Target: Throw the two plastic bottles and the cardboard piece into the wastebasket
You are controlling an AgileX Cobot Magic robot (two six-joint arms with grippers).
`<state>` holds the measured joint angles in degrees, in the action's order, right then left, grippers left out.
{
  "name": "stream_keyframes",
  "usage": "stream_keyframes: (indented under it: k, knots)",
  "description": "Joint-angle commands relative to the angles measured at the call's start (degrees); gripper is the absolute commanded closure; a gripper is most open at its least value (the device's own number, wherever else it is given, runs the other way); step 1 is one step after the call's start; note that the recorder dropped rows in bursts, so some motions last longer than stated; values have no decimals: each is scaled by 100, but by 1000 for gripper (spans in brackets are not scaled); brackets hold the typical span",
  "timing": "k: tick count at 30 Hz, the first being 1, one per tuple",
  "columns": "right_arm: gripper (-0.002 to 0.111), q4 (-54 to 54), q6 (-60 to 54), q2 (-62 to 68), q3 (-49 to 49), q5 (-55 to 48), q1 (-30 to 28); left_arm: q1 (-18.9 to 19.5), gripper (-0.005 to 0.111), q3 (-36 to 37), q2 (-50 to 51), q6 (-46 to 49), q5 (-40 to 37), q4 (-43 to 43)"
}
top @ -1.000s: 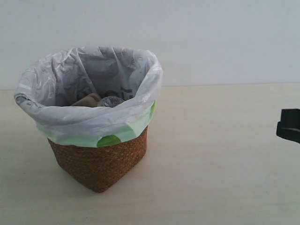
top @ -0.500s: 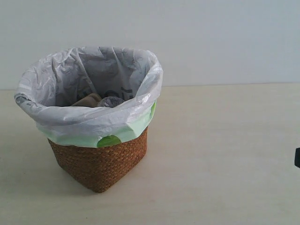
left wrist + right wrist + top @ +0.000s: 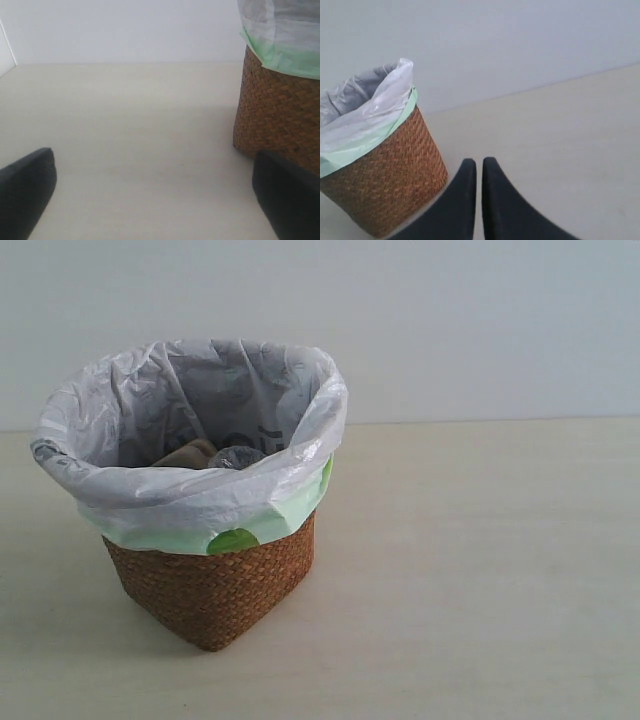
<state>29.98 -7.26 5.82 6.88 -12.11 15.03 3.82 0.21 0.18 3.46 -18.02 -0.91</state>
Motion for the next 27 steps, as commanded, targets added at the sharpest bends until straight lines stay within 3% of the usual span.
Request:
stream_keyframes:
  k: [1,9,14,17,22,27]
  knots:
    - [108,-31,-5,-545,-540,643,91,-41,-1,-21,-18,-50,44,-12]
    - [108,-54,-110,-582,-688,1211,91,-41,-1,-21,-18,-50,44,-12]
    - [108,-366,-1031,-582,-688,1015,91,-41,-1,-21,-18,-50,44,-12]
    - [108,-1233,-761,-582,-688,673,91,-41,-1,-21,-18,-50,44,-12]
    - [108,-3114,690,-582,-688,139,91,-41,-1,-21,-18,-50,44,-12]
    - [108,-3378,1018,-582,-688,-406,91,-41,-1,-21,-18,-50,44,-12]
